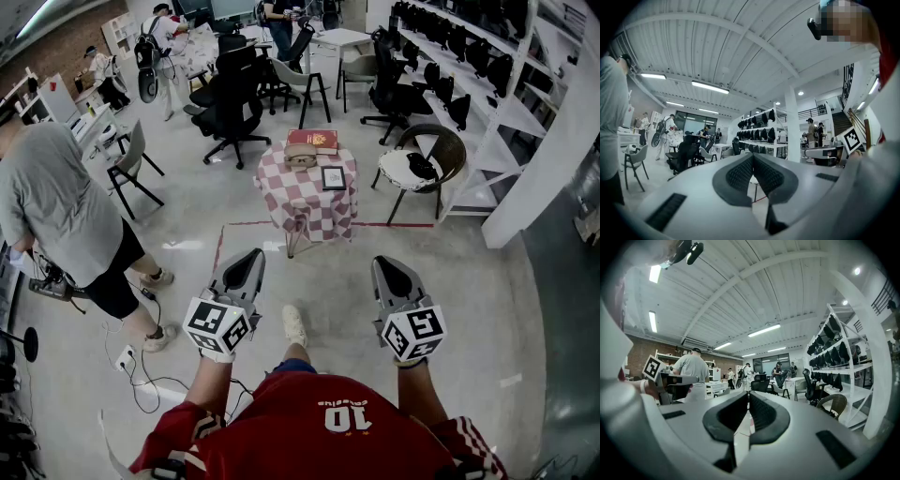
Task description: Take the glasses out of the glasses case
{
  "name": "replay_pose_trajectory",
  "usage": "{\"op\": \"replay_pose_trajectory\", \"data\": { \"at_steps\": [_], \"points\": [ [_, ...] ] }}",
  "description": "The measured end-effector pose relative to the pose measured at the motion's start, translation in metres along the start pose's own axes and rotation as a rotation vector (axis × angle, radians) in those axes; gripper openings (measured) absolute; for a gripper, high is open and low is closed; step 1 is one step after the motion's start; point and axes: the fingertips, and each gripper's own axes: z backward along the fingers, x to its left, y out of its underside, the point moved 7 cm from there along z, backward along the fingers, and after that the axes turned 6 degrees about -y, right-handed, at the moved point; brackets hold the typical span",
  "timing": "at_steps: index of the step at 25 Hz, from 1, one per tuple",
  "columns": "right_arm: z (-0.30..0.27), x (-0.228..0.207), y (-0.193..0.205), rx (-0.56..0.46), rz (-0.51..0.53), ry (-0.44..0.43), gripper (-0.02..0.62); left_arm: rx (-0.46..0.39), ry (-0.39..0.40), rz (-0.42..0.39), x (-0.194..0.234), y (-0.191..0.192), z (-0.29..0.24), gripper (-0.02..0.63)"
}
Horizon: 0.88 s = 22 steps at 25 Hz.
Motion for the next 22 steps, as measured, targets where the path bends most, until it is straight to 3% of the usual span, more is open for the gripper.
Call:
{"op": "replay_pose_trajectory", "data": {
  "at_steps": [22],
  "points": [
    [0.017,-0.013,0.006,-0.004,-0.019,0.028,0.021,0.018,0.004,-0.019,-0.023,0.004,0.002,0.008]
  ]
}}
